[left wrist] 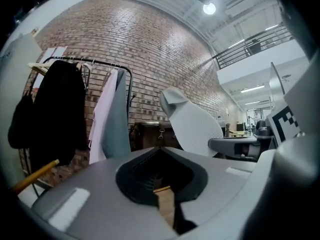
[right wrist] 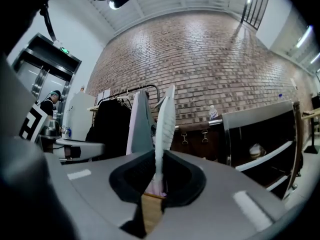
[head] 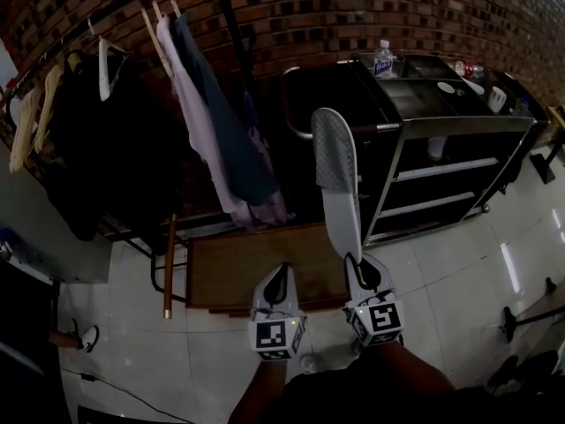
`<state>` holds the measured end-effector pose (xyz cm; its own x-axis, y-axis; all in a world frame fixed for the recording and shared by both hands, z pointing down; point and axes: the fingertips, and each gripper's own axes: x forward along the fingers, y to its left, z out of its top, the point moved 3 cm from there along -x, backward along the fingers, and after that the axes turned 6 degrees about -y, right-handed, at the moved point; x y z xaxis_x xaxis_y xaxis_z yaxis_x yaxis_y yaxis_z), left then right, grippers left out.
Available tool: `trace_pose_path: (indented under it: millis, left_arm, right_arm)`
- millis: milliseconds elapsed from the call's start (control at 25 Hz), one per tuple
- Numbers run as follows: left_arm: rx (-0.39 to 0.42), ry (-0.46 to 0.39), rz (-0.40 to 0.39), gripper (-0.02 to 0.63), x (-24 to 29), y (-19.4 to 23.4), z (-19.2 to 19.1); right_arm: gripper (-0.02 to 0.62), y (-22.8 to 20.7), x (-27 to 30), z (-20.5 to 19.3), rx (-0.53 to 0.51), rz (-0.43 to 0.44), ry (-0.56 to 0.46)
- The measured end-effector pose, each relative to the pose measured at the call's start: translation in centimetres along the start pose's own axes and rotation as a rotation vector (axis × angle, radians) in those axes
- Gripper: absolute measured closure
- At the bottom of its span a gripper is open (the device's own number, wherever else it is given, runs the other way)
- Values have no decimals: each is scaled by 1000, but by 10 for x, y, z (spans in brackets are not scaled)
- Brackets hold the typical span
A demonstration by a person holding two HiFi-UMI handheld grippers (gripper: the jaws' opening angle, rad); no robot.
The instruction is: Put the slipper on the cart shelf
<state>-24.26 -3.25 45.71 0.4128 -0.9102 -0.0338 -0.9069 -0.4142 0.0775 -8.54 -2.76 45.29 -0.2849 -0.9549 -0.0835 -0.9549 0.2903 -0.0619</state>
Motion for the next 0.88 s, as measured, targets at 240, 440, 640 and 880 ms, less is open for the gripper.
trace_pose_path:
  millis: [240, 440, 640, 880]
  left_arm:
    - [-7, -20, -12, 589, 10, -3, 9]
    - [-18, -33, -13, 591, 13, -7, 12]
    - [-8, -42, -19, 591, 14, -17, 20]
    - [14, -26, -38, 589, 20, -32, 9]
  right_arm:
    - [557, -6, 3, -1, -6, 12, -6]
    - [557, -5, 3, 7, -5, 22, -16]
    - [557, -11, 0, 2, -5, 21, -7]
    - [557, -20, -5, -3, 14, 18, 9]
